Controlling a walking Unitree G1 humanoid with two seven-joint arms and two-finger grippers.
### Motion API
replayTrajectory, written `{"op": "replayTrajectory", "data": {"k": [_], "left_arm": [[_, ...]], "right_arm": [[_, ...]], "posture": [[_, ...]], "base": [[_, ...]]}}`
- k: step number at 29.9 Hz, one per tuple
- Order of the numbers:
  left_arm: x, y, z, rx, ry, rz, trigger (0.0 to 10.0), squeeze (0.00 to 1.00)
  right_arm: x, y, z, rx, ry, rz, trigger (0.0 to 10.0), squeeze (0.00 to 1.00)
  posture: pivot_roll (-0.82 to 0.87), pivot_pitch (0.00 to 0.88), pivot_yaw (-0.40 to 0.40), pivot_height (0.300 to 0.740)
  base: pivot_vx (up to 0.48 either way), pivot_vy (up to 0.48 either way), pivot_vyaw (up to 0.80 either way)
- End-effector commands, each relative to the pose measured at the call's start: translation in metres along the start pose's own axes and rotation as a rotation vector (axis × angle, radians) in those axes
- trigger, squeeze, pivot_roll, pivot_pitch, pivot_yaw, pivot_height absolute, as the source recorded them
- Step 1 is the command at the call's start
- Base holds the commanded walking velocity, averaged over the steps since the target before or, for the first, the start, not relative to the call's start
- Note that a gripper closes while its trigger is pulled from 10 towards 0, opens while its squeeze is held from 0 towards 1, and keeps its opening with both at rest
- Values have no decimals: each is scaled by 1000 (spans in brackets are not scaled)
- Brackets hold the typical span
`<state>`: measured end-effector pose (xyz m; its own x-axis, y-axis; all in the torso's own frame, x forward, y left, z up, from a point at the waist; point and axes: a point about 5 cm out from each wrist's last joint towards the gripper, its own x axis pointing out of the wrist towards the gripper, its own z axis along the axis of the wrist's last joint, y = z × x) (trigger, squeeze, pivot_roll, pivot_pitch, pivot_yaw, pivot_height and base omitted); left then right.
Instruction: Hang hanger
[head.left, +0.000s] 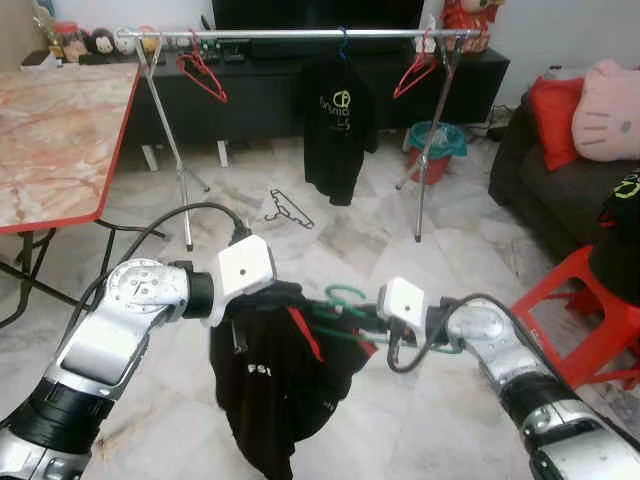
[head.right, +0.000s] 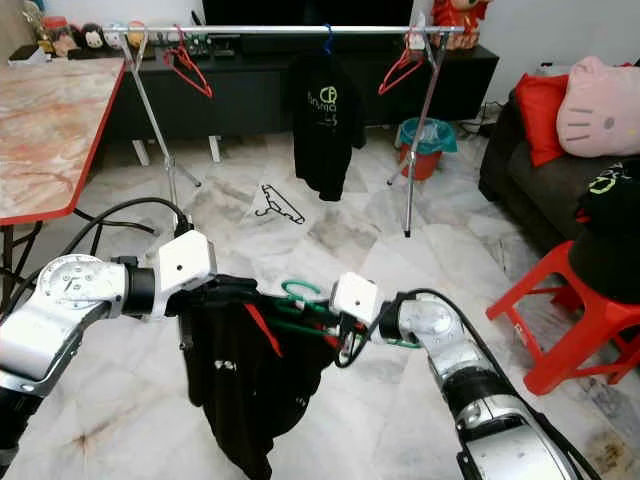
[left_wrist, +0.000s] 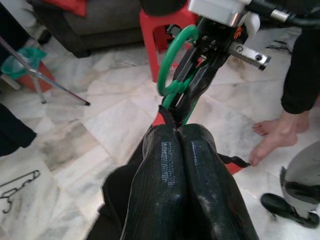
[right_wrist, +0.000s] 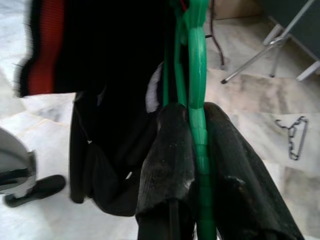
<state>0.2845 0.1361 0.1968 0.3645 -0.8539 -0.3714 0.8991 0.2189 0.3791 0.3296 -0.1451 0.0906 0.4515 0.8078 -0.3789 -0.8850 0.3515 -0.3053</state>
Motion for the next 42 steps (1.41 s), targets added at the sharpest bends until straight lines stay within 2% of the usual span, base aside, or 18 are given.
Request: {"op": "replayTrajectory", "data": {"k": [1,10,12,18,24,28,32,38,39,40,41,42], "left_arm": [[-6,6,14,42,-48,30,10000,0],[-5,20,20,65,-87,152,10000,0],[-2,14,21,46,-101,130,10000,0],[4,1,17,17,-91,69,10000,0],[8,-5,12,15,-57,25,10000,0],[14,-17,3,2,-18,-25,10000,0],[21,-20,2,3,-28,-19,10000,0],[35,-17,4,36,-68,91,10000,0],[35,-17,4,31,-68,96,10000,114],[36,-16,5,31,-77,109,10000,404],[36,-16,5,31,-77,109,10000,404],[35,-16,6,30,-81,107,10000,839]], "right_arm": [[-2,-10,4,-10,-2,-65,10000,0],[-1,-14,3,-19,9,-156,10000,0],[0,-19,5,-10,2,-227,10000,0],[1,-25,10,7,-29,-304,10000,0],[2,-29,16,11,-63,-311,10000,0],[2,-32,20,15,-84,-325,10000,0],[2,-32,21,11,-86,-318,10000,0],[4,-32,24,7,-104,-310,10000,0],[5,-32,25,8,-106,-309,10000,0],[5,-31,25,7,-110,-305,10000,0],[5,-31,25,7,-110,-305,10000,0],[5,-31,25,7,-111,-303,10000,0]], "posture": [[83,0,-52,736],[80,0,-51,736],[76,0,-51,736],[81,0,-53,736],[81,0,-54,736],[77,0,-54,736],[80,0,-58,736],[80,0,-59,736],[80,0,-59,736],[81,0,-60,736],[81,0,-60,736],[81,0,-60,736]], "base": [[0,0,0],[0,0,0],[0,0,0],[0,0,0],[0,0,0],[0,0,0],[0,0,0],[0,0,0],[0,0,0],[0,0,0],[0,0,0],[0,0,0]]}}
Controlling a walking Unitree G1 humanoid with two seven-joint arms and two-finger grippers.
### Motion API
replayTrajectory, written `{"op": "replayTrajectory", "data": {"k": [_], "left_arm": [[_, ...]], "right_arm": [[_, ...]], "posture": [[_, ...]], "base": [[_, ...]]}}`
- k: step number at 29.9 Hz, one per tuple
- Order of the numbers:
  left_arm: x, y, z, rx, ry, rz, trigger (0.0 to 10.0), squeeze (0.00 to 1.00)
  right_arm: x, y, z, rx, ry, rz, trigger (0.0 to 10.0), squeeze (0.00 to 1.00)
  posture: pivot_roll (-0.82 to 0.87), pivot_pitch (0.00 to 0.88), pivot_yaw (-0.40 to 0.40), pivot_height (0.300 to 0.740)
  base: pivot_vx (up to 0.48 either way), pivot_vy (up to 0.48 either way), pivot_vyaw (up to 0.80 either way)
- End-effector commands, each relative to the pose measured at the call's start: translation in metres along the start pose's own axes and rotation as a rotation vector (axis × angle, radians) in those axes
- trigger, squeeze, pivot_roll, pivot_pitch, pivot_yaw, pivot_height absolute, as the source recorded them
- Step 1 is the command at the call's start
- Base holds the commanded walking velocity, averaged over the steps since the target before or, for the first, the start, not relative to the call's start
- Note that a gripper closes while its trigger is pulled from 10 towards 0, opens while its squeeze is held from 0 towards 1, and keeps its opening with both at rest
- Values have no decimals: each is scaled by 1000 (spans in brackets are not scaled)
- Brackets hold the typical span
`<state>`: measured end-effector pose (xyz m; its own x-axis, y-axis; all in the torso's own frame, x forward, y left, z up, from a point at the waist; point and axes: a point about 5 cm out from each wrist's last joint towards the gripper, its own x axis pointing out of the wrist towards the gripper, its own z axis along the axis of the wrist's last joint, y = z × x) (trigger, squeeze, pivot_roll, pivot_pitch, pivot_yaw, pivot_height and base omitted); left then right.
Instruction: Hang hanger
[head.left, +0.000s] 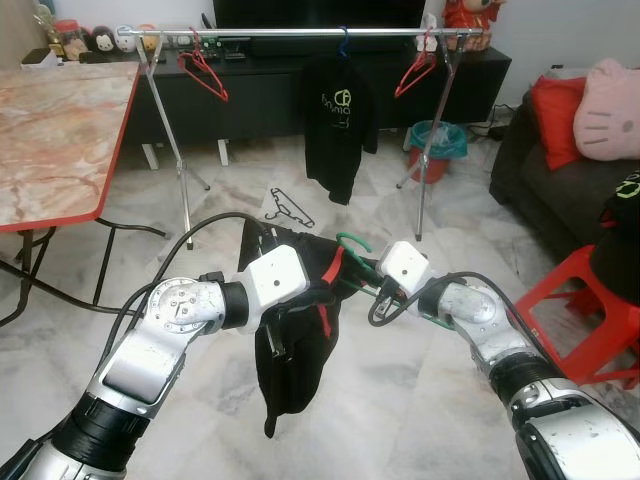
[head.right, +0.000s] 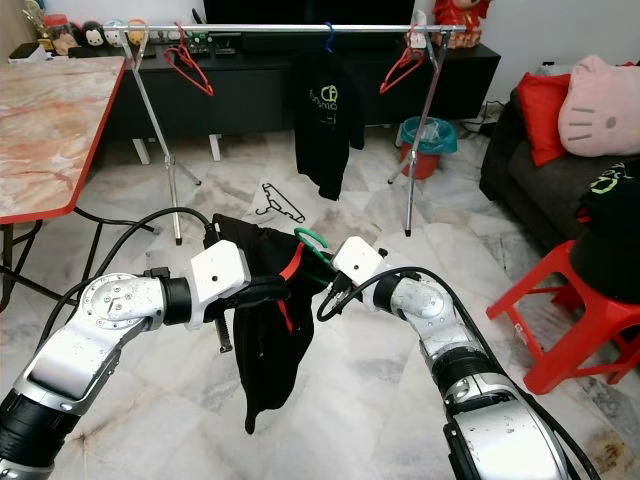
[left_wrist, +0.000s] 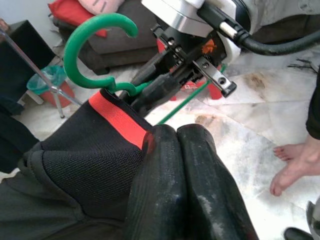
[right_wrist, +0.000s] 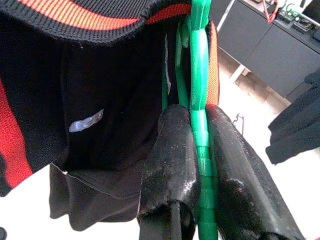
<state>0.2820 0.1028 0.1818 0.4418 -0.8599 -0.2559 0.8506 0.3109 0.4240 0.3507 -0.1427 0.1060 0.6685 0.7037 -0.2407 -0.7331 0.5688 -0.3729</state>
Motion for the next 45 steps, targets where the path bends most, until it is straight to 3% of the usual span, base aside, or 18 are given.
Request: {"op": "replayTrajectory", "data": {"k": [1,6,7,8,9,10,11,22,24,28,30,34,38,39,40,41,45], "left_arm": [[2,0,2,19,-1,-9,10000,933],[-1,-2,-1,34,24,-32,10000,851],[-1,-3,-1,38,29,-40,10000,714],[-1,-3,-1,38,29,-40,10000,714],[-1,-3,-2,37,36,-47,10000,75],[-2,-3,-3,36,38,-48,10000,75],[-2,-4,-3,41,40,-48,10000,0],[-17,15,-6,57,56,67,10000,0],[-30,26,-2,47,43,128,10000,0],[-43,34,-1,53,52,159,10000,0],[-57,40,5,39,29,188,10000,0],[-68,42,6,-5,17,184,10000,0],[-77,33,-8,-64,65,103,10000,0],[-76,31,-12,-72,71,89,10000,247],[-76,31,-12,-72,71,89,10000,247],[-76,28,-12,-83,67,73,10000,1000],[-71,25,-10,-97,46,52,10000,1000]], "right_arm": [[3,-8,13,-6,-63,-27,10000,0],[2,-10,15,-5,-73,-24,10000,0],[2,-10,15,-2,-80,-19,10000,0],[2,-10,15,-2,-80,-19,10000,0],[2,-10,16,-2,-87,-14,10000,0],[2,-10,17,-3,-88,-13,10000,0],[2,-10,17,-1,-92,-14,10000,0],[0,0,18,39,-148,140,10000,0],[-4,0,15,42,-146,169,10000,0],[-7,-1,14,46,-143,177,10000,0],[-9,-1,12,51,-141,189,10000,0],[-11,-2,11,58,-141,201,10000,0],[-15,0,14,86,-179,297,10000,0],[-16,0,14,88,-180,308,10000,0],[-16,0,14,88,-180,308,10000,0],[-17,0,14,92,-182,319,10000,0],[-19,0,14,99,-186,351,10000,0]], "posture": [[83,0,-61,736],[83,0,-61,736],[82,0,-62,736],[82,0,-62,736],[82,0,-63,736],[82,0,-63,736],[81,0,-64,736],[83,0,-68,736],[84,0,-69,736],[84,0,-69,736],[86,0,-71,736],[89,0,-72,736],[89,0,-74,736],[89,0,-74,736],[89,0,-74,736],[89,0,-77,736],[88,0,-78,736]], "base": [[0,0,0],[0,0,0],[0,0,0],[0,0,0],[0,0,0],[0,0,0],[0,0,0],[0,0,0],[0,0,0],[0,0,0],[0,0,0],[0,0,0],[0,0,0],[0,0,0],[0,0,0],[0,0,0],[0,0,0]]}}
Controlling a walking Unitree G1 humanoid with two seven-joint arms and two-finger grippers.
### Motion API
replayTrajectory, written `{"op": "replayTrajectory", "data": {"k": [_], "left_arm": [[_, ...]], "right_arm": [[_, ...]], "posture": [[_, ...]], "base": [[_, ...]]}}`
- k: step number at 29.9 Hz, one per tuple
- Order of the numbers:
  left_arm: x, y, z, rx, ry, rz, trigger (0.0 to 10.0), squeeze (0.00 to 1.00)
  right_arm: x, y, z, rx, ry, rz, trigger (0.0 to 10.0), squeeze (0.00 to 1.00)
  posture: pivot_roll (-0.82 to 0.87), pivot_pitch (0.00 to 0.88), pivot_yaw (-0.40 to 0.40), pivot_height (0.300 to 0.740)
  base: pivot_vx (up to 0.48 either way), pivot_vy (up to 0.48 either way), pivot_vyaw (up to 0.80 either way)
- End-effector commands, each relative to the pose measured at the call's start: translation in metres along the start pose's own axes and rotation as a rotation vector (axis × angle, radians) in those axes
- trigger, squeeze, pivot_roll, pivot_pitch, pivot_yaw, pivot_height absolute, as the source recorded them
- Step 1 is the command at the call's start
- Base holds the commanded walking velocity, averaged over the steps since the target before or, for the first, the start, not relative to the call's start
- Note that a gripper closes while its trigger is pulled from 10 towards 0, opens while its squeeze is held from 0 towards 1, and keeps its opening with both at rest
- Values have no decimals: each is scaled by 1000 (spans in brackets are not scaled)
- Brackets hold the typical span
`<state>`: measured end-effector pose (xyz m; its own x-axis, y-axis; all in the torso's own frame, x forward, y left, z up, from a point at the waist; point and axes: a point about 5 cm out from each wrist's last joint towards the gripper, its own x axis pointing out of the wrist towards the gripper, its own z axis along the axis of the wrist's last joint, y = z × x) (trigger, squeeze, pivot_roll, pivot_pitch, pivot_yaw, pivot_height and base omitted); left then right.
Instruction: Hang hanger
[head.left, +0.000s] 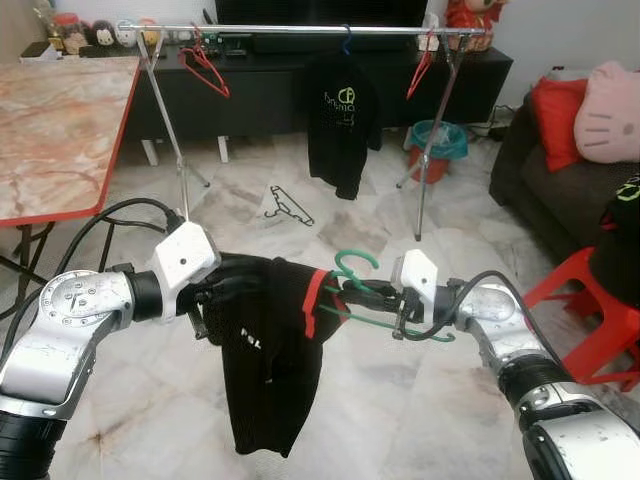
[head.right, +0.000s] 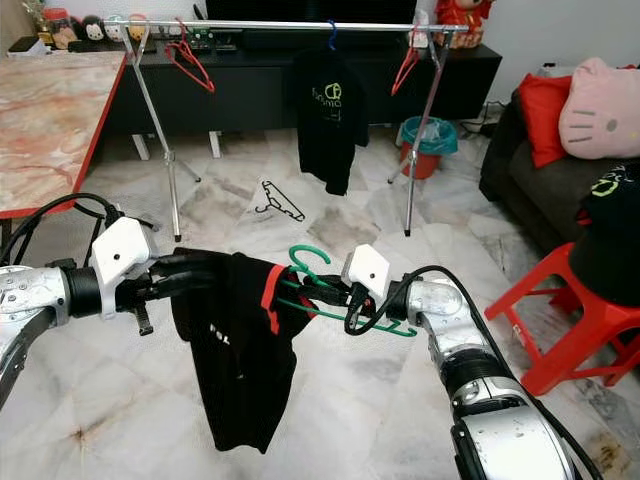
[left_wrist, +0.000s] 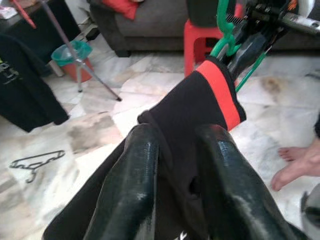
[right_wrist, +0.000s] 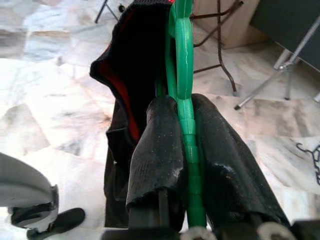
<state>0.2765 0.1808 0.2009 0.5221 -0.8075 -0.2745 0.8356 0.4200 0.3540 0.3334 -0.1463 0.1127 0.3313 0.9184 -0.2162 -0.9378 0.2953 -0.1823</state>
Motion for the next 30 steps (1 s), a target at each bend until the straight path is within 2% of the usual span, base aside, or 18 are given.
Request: {"op": "replayTrajectory", "data": {"k": [1,3,4,5,10,12,17,21,28,29,30], "left_arm": [[5,-3,5,8,-16,-26,10000,1000],[11,-3,9,29,-41,-21,10000,1000],[12,-3,10,31,-47,-21,10000,788],[13,-3,10,26,-49,-30,10000,0],[20,-8,13,22,-58,-96,10000,0],[27,-15,13,4,-65,-154,10000,0],[36,-20,12,-2,-80,-185,10000,0],[44,-19,14,8,-104,-171,10000,0],[48,-14,27,17,-156,-158,10000,0],[47,-15,27,9,-158,-170,10000,800],[47,-15,25,11,-149,-180,10000,1000]], "right_arm": [[-5,-6,9,-20,-46,-23,10000,0],[-6,-5,9,-17,-51,-4,10000,0],[-6,-5,10,-11,-55,4,10000,0],[-6,-4,10,-7,-58,15,10000,0],[-6,-2,11,-5,-65,51,10000,0],[-6,-1,12,-4,-70,59,10000,0],[-5,1,11,0,-74,74,10000,0],[-4,3,11,3,-76,86,10000,0],[-4,6,10,9,-73,96,10000,0],[-4,6,10,9,-72,97,10000,0],[-4,6,10,10,-71,96,10000,0]], "posture": [[86,0,-79,736],[85,0,-79,736],[85,0,-79,736],[85,0,-80,736],[83,0,-79,736],[83,0,-79,736],[83,0,-78,736],[76,0,-75,736],[74,0,-76,736],[74,0,-76,736],[76,0,-76,736]], "base": [[0,0,0],[0,0,0],[0,0,0],[0,0,0],[0,0,0],[0,0,0],[0,0,0],[0,0,0],[0,0,0],[0,0,0],[0,0,0]]}}
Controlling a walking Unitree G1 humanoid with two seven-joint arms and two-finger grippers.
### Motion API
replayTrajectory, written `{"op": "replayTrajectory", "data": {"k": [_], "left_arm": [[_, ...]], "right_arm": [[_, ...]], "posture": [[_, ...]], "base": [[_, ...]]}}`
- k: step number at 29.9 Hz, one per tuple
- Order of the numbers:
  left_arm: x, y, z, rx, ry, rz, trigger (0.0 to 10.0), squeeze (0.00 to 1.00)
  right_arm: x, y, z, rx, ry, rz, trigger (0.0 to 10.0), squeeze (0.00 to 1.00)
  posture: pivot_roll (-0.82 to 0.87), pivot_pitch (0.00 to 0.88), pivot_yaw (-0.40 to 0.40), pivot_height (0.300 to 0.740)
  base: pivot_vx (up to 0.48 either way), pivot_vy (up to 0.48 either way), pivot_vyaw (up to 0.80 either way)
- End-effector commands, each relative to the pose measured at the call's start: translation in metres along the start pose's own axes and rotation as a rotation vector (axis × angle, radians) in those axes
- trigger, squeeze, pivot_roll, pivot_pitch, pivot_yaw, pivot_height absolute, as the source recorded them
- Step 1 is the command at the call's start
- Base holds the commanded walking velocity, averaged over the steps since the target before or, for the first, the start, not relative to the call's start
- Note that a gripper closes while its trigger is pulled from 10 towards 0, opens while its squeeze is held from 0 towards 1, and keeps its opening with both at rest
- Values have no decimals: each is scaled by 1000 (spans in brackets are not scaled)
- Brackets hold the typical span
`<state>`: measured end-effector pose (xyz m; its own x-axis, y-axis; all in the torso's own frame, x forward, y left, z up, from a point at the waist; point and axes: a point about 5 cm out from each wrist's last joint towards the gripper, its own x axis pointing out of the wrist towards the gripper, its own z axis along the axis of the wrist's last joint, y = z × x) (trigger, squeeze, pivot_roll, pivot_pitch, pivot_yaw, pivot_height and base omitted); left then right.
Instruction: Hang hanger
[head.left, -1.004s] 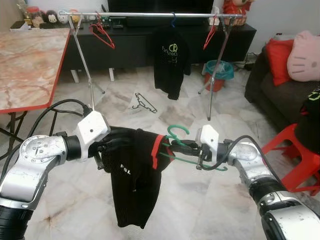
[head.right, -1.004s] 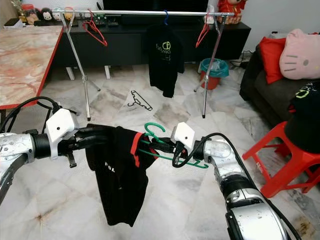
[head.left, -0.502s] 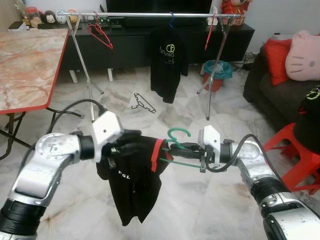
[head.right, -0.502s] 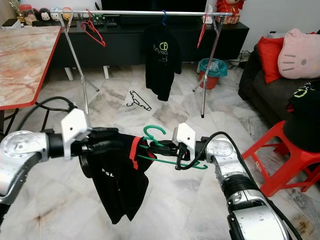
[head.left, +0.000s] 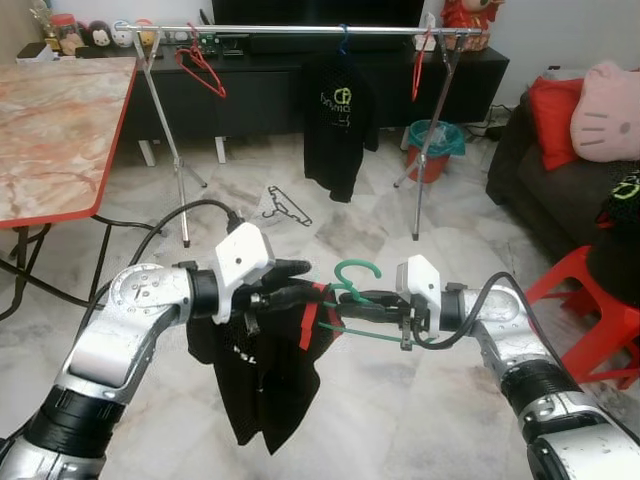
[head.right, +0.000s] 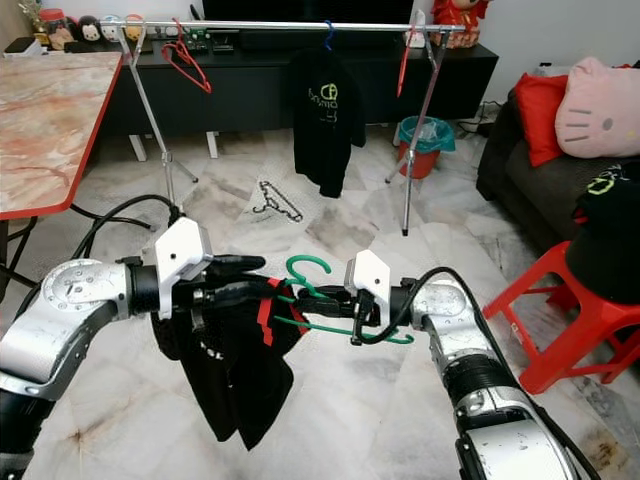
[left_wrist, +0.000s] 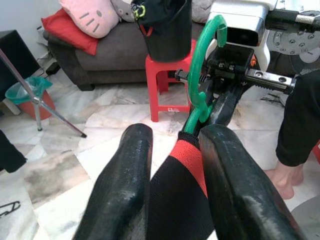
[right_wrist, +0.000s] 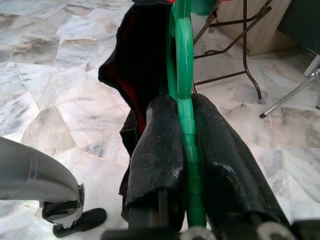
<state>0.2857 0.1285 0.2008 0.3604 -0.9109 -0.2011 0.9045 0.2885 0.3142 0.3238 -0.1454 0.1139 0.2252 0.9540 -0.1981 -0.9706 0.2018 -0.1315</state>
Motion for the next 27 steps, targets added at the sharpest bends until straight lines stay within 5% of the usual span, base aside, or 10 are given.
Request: {"op": "replayTrajectory", "data": {"k": [1,5,6,27], "left_arm": [[1,-1,5,15,-9,-29,10000,1000],[-1,-4,-1,13,23,-54,10000,1000],[-2,-5,-4,17,48,-67,10000,0],[12,-11,-16,24,83,-84,10000,0]], "right_arm": [[-1,-3,7,-21,-33,-11,10000,0],[-1,-2,7,-22,-31,-8,10000,0],[-1,-2,7,-21,-28,-7,10000,0],[-1,-1,8,-19,-27,6,10000,0]], "posture": [[76,0,-76,736],[73,0,-74,736],[76,0,-76,736],[67,0,-77,736]], "base": [[0,0,0],[0,0,0],[0,0,0],[0,0,0]]}}
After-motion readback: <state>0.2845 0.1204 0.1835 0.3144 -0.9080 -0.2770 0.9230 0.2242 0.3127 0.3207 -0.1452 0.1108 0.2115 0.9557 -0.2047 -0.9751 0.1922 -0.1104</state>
